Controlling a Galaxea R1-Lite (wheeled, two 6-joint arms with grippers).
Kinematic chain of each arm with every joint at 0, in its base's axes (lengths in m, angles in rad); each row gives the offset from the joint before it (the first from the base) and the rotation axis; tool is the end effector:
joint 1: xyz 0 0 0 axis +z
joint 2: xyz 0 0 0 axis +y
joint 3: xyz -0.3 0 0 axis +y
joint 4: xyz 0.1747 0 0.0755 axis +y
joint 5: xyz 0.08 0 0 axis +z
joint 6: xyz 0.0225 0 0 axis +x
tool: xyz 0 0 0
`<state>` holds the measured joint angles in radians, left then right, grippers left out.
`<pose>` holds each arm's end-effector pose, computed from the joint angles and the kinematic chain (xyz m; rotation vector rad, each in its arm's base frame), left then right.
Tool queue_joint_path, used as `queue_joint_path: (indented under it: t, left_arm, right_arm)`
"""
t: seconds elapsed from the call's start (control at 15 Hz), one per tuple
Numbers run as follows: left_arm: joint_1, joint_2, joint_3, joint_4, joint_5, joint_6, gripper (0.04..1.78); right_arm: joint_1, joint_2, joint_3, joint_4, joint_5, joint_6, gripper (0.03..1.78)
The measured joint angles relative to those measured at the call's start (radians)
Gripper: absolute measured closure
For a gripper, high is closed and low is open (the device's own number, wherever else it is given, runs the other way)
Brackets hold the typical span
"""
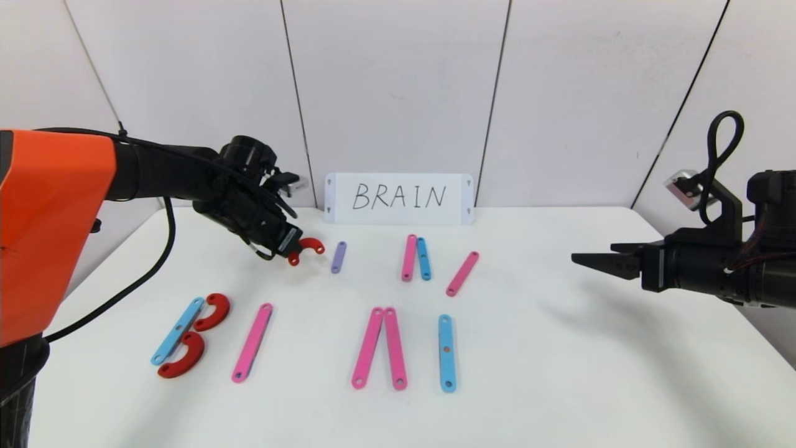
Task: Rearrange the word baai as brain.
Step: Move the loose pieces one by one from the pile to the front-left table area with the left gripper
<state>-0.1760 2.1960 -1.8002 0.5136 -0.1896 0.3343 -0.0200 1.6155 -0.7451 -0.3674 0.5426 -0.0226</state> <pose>0.4212 -0.0792 0.1650 0.3011 0.8484 -0.4893 0.2709 0.0062 0.1669 0.1196 0.4827 0.5168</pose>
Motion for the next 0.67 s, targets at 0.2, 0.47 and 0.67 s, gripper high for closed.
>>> queue_joint_path:
  t: [0.2, 0.47, 0.67]
  left_arm:
    - [0.032, -0.002, -0.004, 0.022, -0.139, 0.263, 1.53]
    - [0.032, -0.001, -0.012, 0.095, -0.21, 0.537, 1.53]
    - [-0.001, 0.016, -0.064, 0.244, -0.211, 0.716, 1.53]
  right_arm:
    - [-0.002, 0.003, 0.0, 0.0, 0.0, 0.0, 0.08]
    - [-0.003, 0.004, 0.0, 0.0, -0.001, 0.0, 0.08]
    - [-0.004, 0.002, 0.001, 0.0, -0.002, -0.001, 0.08]
